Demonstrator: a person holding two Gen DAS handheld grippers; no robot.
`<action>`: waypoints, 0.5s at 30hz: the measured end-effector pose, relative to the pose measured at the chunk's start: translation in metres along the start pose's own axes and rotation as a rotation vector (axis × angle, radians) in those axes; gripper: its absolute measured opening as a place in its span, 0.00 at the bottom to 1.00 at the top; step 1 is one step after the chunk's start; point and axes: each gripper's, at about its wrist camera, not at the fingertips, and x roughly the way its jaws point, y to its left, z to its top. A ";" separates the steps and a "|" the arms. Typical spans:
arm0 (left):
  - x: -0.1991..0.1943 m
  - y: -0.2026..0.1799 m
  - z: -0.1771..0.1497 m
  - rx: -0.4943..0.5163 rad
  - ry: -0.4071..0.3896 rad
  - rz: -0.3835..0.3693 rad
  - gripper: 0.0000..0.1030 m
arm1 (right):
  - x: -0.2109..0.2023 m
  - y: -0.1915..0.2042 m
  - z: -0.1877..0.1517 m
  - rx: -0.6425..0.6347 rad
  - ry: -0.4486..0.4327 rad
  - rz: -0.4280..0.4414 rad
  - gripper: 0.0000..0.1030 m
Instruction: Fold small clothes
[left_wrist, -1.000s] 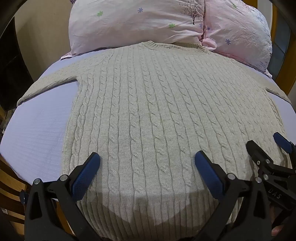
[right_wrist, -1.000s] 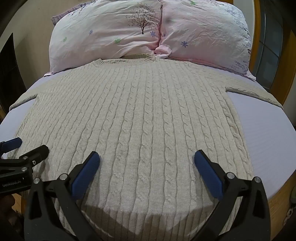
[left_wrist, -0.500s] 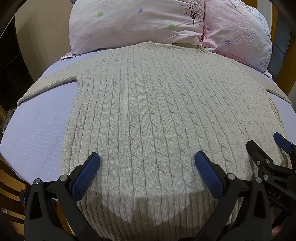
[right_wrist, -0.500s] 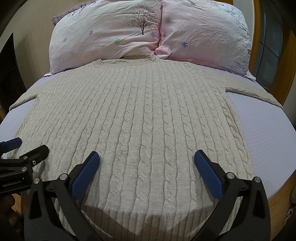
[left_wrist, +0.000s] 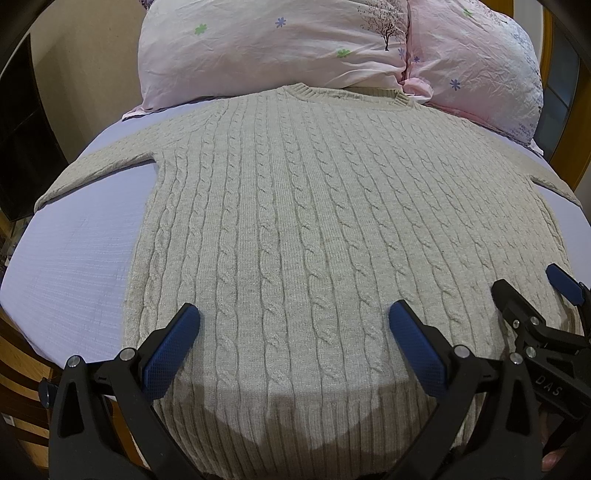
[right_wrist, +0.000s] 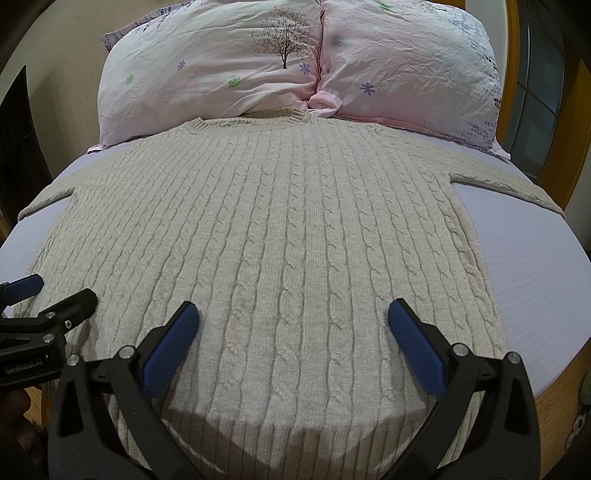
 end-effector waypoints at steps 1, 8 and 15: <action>0.000 0.000 0.000 0.000 0.000 0.000 0.99 | 0.000 0.000 0.000 0.000 -0.001 0.000 0.98; 0.000 0.000 0.000 0.000 -0.002 0.000 0.99 | 0.000 0.000 -0.001 -0.001 -0.001 0.000 0.98; -0.001 -0.001 0.000 0.000 -0.008 0.001 0.99 | 0.000 0.002 -0.003 -0.008 0.008 0.004 0.98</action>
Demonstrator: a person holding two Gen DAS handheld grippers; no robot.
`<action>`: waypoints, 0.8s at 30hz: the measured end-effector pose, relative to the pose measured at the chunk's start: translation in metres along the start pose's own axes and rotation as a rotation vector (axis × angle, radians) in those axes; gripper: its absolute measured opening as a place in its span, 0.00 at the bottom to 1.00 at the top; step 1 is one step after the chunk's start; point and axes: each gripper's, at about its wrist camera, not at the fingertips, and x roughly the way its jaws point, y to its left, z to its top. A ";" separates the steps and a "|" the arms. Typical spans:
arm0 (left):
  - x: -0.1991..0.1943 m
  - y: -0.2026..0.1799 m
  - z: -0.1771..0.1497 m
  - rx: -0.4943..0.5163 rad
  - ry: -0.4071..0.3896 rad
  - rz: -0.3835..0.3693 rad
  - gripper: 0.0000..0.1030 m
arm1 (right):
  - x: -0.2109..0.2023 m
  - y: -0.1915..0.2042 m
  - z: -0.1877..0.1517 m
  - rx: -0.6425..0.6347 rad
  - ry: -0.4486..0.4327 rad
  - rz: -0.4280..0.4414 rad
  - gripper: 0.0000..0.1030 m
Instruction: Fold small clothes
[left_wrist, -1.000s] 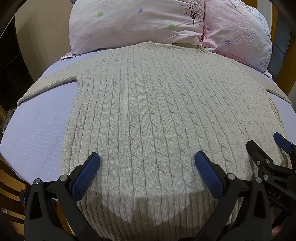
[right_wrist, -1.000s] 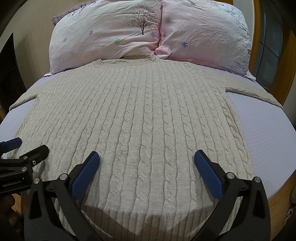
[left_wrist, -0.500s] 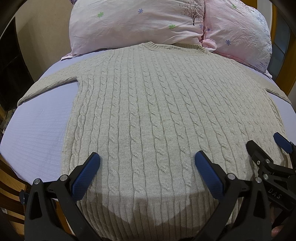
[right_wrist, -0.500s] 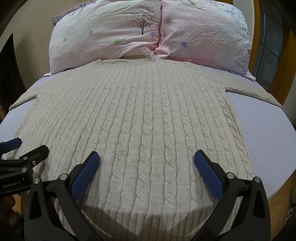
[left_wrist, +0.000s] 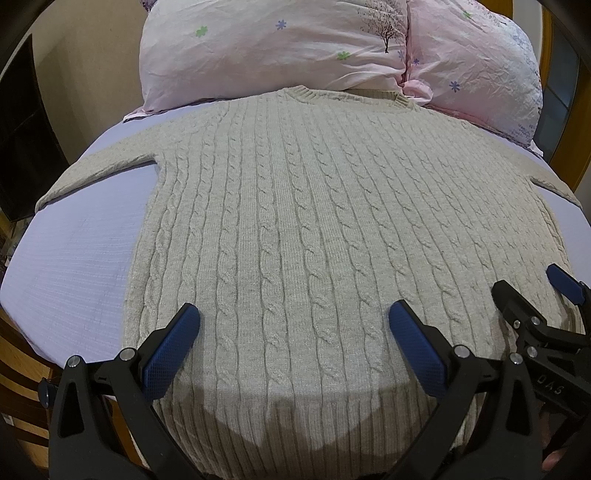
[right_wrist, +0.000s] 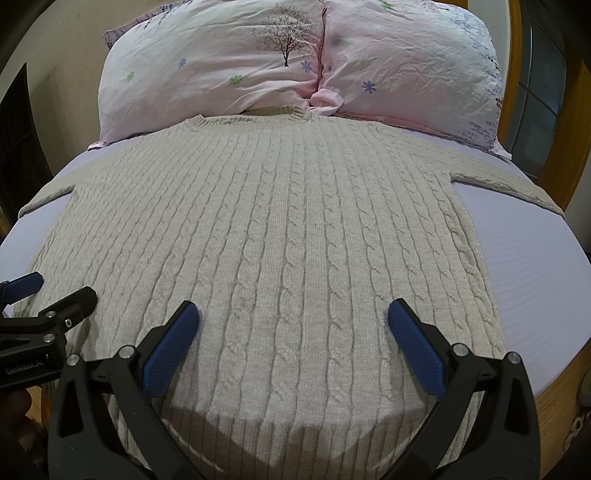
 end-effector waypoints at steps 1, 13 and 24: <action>0.000 0.000 0.000 0.000 0.000 0.000 0.99 | -0.001 0.002 0.000 -0.001 0.000 0.001 0.98; -0.011 0.039 0.023 -0.006 -0.097 -0.035 0.99 | -0.016 -0.185 0.071 0.385 -0.128 0.016 0.98; 0.017 0.196 0.090 -0.332 -0.255 -0.066 0.99 | 0.078 -0.447 0.092 1.092 -0.025 -0.119 0.55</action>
